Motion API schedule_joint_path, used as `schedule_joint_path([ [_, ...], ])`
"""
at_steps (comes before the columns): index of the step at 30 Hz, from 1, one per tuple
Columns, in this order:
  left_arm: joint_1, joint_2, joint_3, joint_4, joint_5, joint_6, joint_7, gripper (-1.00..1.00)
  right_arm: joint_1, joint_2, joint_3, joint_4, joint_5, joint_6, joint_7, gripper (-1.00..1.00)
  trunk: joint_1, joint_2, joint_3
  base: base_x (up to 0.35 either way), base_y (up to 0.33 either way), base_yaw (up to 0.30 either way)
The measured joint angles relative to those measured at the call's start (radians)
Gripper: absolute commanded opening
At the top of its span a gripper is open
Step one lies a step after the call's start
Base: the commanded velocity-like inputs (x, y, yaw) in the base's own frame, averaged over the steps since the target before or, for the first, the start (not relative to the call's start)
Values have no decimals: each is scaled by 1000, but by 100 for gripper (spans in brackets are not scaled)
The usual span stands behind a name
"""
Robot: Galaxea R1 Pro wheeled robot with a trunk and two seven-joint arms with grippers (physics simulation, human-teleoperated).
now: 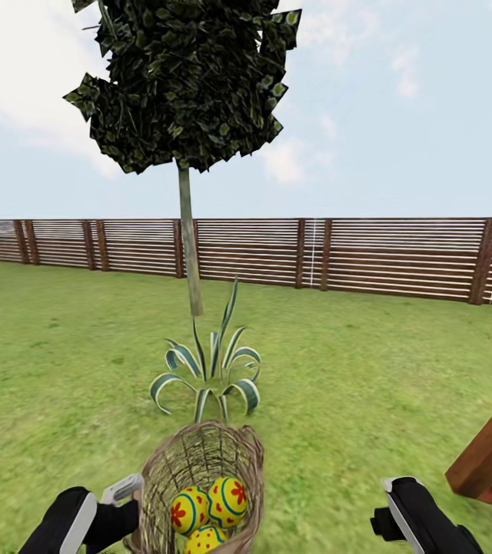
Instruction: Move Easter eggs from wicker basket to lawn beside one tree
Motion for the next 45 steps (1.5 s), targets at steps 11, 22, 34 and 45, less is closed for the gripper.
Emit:
schedule_joint_path([
  [11,0,-1,1,1,-8,0,0,-100,0,0,0,-1,1,0,0,100,0,0,0,0,0,292],
  [22,0,-3,-2,1,-6,0,1,-100,0,1,0,-1,1,3,-1,100,0,0,0,0,0,291],
  [34,0,-3,-2,1,-4,0,0,-100,0,1,0,-1,1,3,-2,100,0,0,0,0,0,291],
  [45,0,-4,-2,1,-8,0,0,-100,0,1,0,-1,1,3,-2,100,-1,0,0,95,1,291],
])
